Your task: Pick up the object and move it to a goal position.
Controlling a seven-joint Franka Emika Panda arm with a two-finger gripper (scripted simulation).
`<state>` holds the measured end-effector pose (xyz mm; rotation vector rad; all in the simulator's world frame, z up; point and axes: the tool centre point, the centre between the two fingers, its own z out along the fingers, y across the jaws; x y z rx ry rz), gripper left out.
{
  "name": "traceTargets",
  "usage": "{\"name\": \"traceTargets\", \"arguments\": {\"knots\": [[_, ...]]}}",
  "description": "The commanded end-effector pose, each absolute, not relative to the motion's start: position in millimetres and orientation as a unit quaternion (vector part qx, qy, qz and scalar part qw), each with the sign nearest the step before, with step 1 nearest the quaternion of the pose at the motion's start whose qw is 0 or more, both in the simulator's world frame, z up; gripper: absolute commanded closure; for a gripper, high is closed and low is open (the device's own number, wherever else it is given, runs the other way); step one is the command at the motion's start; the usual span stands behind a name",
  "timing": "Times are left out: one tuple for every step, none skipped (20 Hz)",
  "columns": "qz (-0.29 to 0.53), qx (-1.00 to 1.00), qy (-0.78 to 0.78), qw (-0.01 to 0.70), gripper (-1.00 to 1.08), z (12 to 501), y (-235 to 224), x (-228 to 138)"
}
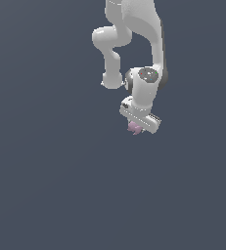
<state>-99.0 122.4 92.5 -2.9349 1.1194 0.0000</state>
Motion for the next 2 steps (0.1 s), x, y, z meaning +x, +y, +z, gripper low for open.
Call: {"name": "traceTargets", "arguments": {"knots": [[0.000,-0.934,0.357,0.000,1.08,94.3,125.6,-102.1],[0.000,-0.934,0.357,0.000,1.08,94.5,125.8,-102.3]]}}
